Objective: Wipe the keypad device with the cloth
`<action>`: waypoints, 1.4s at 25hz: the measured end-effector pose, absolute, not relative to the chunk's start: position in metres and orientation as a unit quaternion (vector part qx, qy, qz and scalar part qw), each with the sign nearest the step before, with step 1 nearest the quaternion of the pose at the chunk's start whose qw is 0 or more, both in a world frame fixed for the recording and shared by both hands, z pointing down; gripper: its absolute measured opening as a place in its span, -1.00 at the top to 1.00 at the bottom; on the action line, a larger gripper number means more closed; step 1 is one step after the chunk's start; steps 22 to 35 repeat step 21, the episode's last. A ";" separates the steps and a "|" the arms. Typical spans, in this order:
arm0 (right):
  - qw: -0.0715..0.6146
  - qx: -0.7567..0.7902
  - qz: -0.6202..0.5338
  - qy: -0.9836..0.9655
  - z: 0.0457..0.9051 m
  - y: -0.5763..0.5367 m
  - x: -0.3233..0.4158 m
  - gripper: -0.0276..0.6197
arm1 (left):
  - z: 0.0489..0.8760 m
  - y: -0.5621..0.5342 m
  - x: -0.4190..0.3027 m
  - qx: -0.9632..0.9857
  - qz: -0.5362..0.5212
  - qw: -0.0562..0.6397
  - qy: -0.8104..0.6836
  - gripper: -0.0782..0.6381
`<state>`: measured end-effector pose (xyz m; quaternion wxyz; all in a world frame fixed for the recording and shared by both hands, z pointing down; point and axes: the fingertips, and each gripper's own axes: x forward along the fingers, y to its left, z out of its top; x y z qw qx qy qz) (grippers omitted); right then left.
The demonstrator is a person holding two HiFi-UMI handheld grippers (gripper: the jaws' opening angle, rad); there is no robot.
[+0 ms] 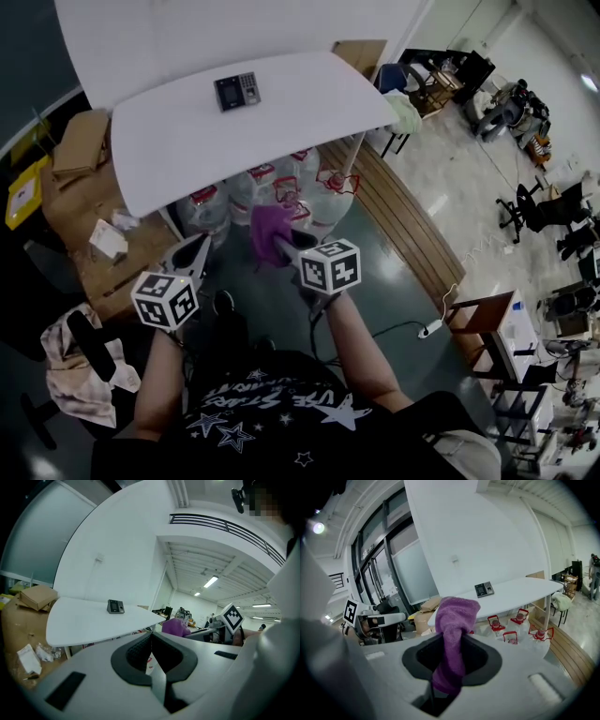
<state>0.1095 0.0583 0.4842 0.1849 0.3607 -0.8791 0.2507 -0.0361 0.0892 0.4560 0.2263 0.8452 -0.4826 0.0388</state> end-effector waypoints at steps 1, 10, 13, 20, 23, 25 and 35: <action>0.186 0.358 0.250 -0.880 0.485 0.063 0.109 0.61 | 0.456 0.093 -0.036 0.845 0.038 0.226 -0.484 0.76; 0.188 0.344 0.242 -0.888 0.486 0.097 0.121 0.61 | 0.457 0.130 -0.020 0.841 0.034 0.224 -0.491 0.76; 0.184 0.341 0.238 -0.890 0.483 0.101 0.120 0.61 | 0.456 0.135 -0.019 0.841 0.034 0.224 -0.491 0.76; 0.186 0.339 0.237 -0.891 0.480 0.099 0.130 0.61 | 0.451 0.129 -0.007 0.843 0.036 0.221 -0.490 0.76; 0.186 0.339 0.237 -0.891 0.481 0.098 0.132 0.61 | 0.451 0.128 -0.005 0.843 0.036 0.220 -0.489 0.76; 0.186 0.339 0.237 -0.891 0.481 0.098 0.132 0.61 | 0.451 0.128 -0.005 0.843 0.036 0.220 -0.489 0.76; 0.186 0.339 0.237 -0.891 0.481 0.098 0.132 0.61 | 0.451 0.128 -0.005 0.843 0.036 0.220 -0.489 0.76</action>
